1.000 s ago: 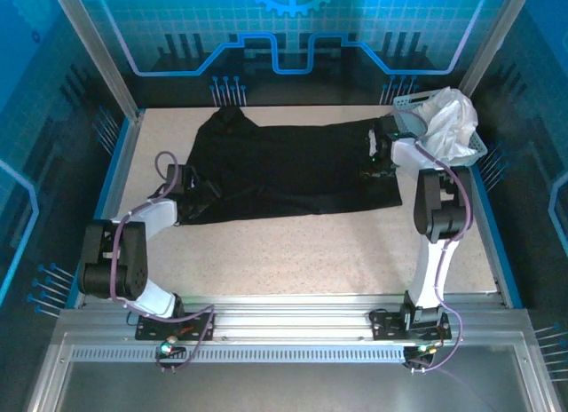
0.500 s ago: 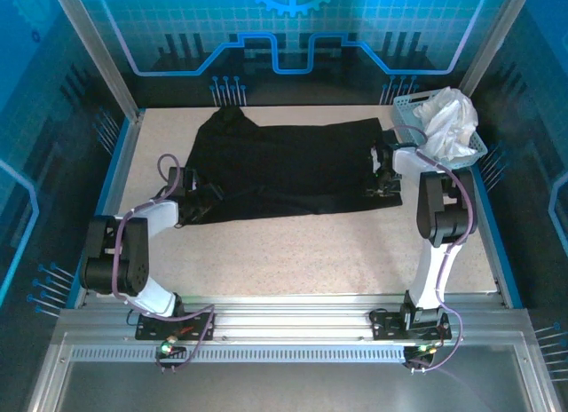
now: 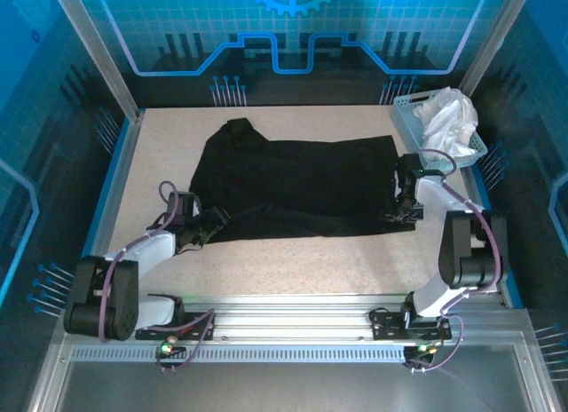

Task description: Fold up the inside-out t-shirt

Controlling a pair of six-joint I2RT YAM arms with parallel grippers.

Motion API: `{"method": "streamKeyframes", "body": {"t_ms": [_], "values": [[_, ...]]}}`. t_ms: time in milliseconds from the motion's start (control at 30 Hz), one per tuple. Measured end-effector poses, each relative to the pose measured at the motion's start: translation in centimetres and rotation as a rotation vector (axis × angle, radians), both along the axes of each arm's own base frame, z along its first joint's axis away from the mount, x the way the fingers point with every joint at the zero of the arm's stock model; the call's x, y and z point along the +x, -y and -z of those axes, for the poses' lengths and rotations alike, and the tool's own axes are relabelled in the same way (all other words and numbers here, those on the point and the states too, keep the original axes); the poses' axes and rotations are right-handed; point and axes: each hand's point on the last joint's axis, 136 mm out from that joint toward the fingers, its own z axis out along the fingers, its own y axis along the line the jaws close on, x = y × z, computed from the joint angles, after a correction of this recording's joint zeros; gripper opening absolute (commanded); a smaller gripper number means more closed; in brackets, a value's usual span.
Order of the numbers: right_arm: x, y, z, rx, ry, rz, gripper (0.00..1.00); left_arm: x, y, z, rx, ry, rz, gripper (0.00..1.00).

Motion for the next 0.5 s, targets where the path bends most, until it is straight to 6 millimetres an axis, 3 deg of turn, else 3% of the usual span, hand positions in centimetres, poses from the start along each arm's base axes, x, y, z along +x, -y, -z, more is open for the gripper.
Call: {"method": "streamKeyframes", "body": {"t_ms": [100, 200, 333, 500], "values": [[1.9, -3.7, -2.4, 0.0, 0.113, -0.147, 0.43, 0.0, -0.1, -1.3, 0.003, 0.016, -0.002, 0.65], [3.6, -7.0, -3.0, 0.017, 0.145, -0.244, 0.42, 1.3, -0.1, -3.0, 0.007, 0.055, -0.006, 0.65], [4.3, -8.9, -0.6, 0.024, 0.091, -0.288, 0.41, 3.2, 0.0, -4.4, 0.006, 0.087, -0.006, 0.65], [4.0, -10.4, 1.9, 0.034, 0.017, -0.323, 0.4, 3.9, 0.0, -3.5, 0.009, 0.063, -0.004, 0.65]]}}
